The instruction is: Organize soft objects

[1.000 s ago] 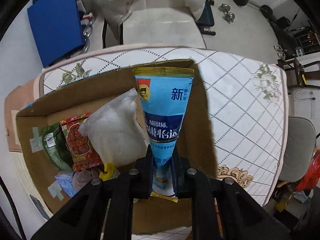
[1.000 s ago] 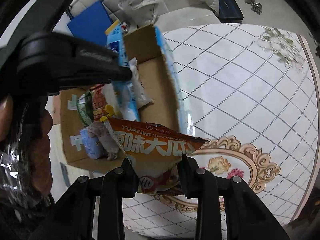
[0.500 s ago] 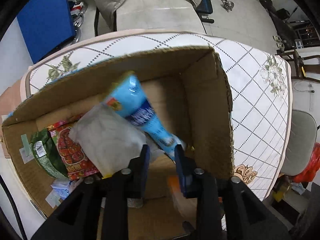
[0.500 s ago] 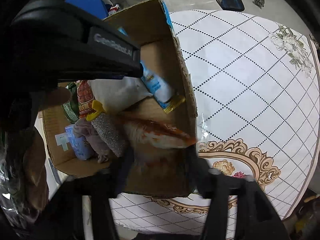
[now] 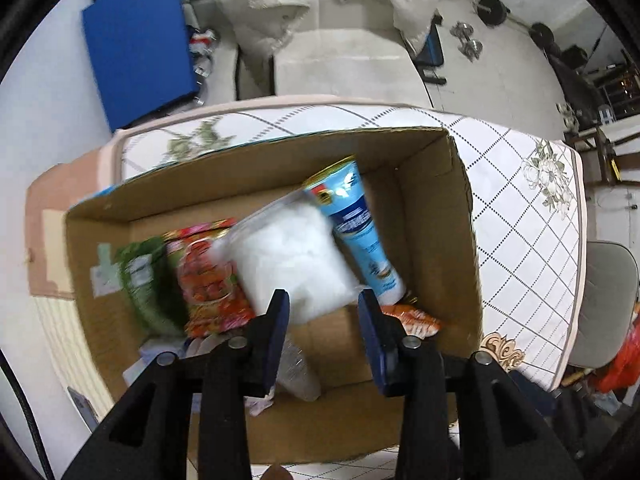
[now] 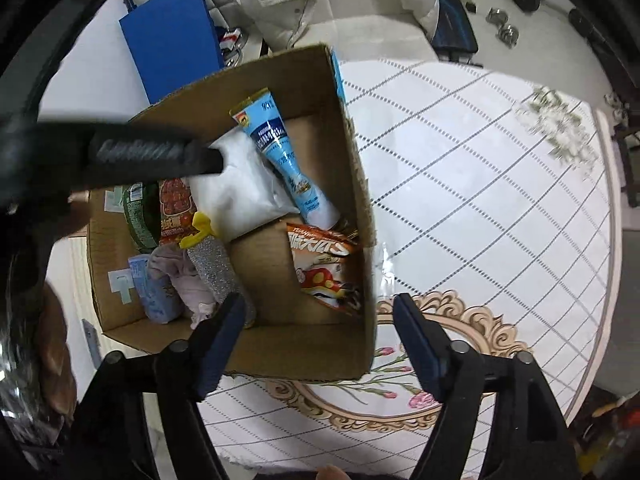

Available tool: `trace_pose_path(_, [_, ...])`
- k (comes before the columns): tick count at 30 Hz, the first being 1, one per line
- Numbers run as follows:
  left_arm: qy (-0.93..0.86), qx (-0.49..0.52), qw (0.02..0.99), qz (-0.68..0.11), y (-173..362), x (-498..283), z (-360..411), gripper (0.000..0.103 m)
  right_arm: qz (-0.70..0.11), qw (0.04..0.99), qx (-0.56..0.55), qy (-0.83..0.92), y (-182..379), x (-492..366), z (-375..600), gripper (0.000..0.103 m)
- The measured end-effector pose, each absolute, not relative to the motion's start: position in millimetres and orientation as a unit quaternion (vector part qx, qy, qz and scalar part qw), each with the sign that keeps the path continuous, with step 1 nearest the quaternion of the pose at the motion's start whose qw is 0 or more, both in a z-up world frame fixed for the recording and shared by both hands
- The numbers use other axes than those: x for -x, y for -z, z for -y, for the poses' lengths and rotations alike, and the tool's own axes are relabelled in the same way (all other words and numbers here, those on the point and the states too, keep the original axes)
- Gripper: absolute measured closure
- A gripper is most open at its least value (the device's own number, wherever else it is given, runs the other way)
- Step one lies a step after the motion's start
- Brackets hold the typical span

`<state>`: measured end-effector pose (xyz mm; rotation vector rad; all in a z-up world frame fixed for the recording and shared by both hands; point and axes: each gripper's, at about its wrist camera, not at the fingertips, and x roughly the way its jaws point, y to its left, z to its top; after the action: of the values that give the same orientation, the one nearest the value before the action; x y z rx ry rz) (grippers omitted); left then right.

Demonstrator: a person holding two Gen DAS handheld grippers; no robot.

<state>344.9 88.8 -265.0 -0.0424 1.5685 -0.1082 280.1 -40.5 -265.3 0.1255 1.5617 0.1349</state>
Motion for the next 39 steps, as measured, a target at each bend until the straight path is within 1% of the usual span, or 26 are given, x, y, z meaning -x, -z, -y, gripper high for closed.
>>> trace_pose_path(1, [0.041, 0.018, 0.714, -0.698, 258.7, -336.6, -93.8, 0.069, -0.700, 0.710, -0.052, -0.060, 262.4, -279.3, 39.5, 0.020])
trace_pose_path(2, [0.037, 0.016, 0.720, -0.693, 254.4, -330.1, -97.5, 0.064, -0.695, 0.715, -0.045, -0.060, 259.3, -277.1, 40.0, 0.018])
trace_pose_path(3, [0.032, 0.020, 0.728, -0.684, 247.8, -320.5, -103.8, 0.058, -0.692, 0.719, -0.037, -0.058, 257.1, -274.9, 40.4, 0.012])
trace_pose_path(4, [0.026, 0.021, 0.734, -0.678, 243.6, -314.5, -107.4, 0.054, -0.688, 0.723, -0.029, -0.056, 254.6, -272.4, 40.6, 0.008])
trace_pose_path(5, [0.017, 0.021, 0.743, -0.669, 237.8, -304.9, -113.2, 0.045, -0.683, 0.728, -0.024, -0.057, 251.9, -269.8, 40.9, 0.005])
trace_pose_path(6, [0.010, 0.022, 0.750, -0.661, 233.4, -297.1, -117.3, 0.034, -0.679, 0.732, -0.019, -0.056, 249.5, -267.2, 41.3, 0.005])
trace_pose_path(9, [-0.017, 0.024, 0.771, -0.636, 219.4, -273.1, -132.1, 0.015, -0.672, 0.738, -0.010, -0.056, 245.2, -260.1, 44.0, 0.004])
trace_pose_path(10, [-0.027, 0.021, 0.779, -0.626, 214.6, -264.6, -135.5, 0.012, -0.670, 0.741, -0.008, -0.055, 244.2, -257.4, 44.8, 0.002])
trace_pose_path(12, [-0.040, 0.014, 0.786, -0.616, 208.7, -251.9, -136.6, 0.003, -0.664, 0.746, -0.004, -0.054, 244.4, -253.0, 43.5, 0.000])
trace_pose_path(18, [-0.056, 0.025, 0.800, -0.597, 198.0, -223.0, -138.4, 0.002, -0.652, 0.756, 0.009, -0.053, 240.4, -243.7, 39.0, 0.000])
trace_pose_path(26, [-0.064, 0.040, 0.812, -0.579, 179.9, -202.5, -136.4, 0.002, -0.627, 0.777, 0.026, -0.054, 215.7, -230.5, 38.0, 0.000])
trace_pose_path(32, [-0.072, 0.027, 0.843, -0.532, 128.0, -169.9, -121.5, 0.002, -0.581, 0.811, 0.027, -0.058, 162.8, -200.5, 49.8, 0.000])
trace_pose_path(39, [-0.066, 0.017, 0.871, -0.487, 67.4, -121.1, -101.5, 0.002, -0.521, 0.851, 0.012, -0.059, 81.0, -146.3, 72.3, 0.000])
